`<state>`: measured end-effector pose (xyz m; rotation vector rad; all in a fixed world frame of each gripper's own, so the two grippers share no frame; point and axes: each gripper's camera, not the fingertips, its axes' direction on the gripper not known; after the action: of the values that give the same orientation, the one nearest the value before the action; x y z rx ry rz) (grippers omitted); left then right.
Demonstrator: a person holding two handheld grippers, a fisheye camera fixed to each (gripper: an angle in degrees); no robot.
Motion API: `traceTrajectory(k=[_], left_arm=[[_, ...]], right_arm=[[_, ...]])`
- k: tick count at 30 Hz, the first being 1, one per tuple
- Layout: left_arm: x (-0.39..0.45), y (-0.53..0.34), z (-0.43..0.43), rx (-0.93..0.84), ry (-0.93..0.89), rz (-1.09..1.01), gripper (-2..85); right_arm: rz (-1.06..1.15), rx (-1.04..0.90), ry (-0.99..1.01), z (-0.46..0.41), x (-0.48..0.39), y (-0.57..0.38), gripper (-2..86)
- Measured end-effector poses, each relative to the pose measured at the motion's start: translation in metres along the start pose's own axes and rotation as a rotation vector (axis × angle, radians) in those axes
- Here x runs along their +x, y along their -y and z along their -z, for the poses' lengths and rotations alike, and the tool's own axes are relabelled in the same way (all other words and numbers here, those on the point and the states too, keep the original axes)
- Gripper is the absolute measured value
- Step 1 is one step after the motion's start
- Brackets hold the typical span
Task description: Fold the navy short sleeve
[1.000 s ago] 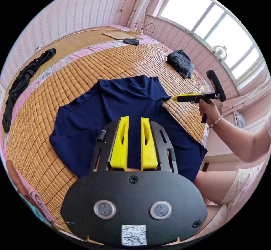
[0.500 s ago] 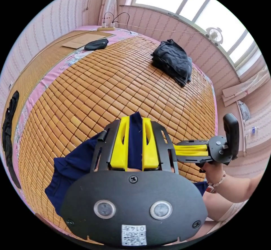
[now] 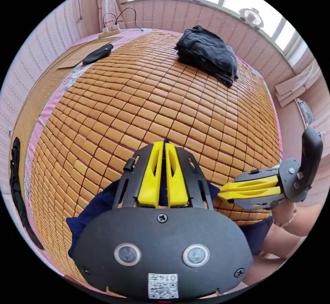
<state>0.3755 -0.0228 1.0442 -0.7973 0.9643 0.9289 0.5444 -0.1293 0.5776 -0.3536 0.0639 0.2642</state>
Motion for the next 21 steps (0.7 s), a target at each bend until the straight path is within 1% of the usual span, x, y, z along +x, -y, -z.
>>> traceTrajectory(k=[2, 3, 5, 7, 9, 11, 12, 14, 17, 21], left_arm=[[-0.013, -0.017, 0.028, 0.112, 0.004, 0.058, -0.7], [-0.016, -0.022, 0.038, 0.141, 0.0, 0.076, -0.8], [-0.032, -0.057, 0.079, 0.237, 0.01, 0.162, -0.9], [-0.041, -0.092, 0.104, 0.279, -0.011, 0.226, -0.9], [-0.043, -0.128, 0.116, 0.274, -0.044, 0.28, -0.9], [-0.037, -0.176, 0.112, 0.21, 0.005, 0.34, -0.9], [-0.035, -0.188, 0.109, 0.198, 0.018, 0.354, -0.9], [-0.033, -0.232, 0.093, 0.131, -0.028, 0.458, -0.9], [-0.032, -0.265, 0.086, 0.122, -0.021, 0.563, -0.9], [-0.038, -0.28, 0.084, 0.161, -0.054, 0.612, -0.9]], right_arm=[[0.028, 0.04, -0.001, 0.01, -0.005, 0.0, 0.7], [0.044, 0.058, 0.005, 0.014, -0.008, 0.0, 0.6], [0.127, 0.117, 0.064, 0.029, -0.023, 0.002, 0.4], [0.193, 0.124, 0.134, 0.033, -0.034, 0.003, 0.2], [0.244, 0.087, 0.193, 0.027, -0.043, 0.002, 0.1], [0.275, -0.05, 0.211, 0.006, -0.051, -0.004, 0.1], [0.281, -0.082, 0.222, 0.001, -0.052, -0.006, 0.1], [0.289, -0.154, 0.244, -0.006, -0.056, -0.013, 0.6], [0.314, -0.161, 0.181, -0.003, -0.061, -0.011, 2.1], [0.344, -0.142, 0.119, -0.008, -0.073, 0.013, 8.1]])
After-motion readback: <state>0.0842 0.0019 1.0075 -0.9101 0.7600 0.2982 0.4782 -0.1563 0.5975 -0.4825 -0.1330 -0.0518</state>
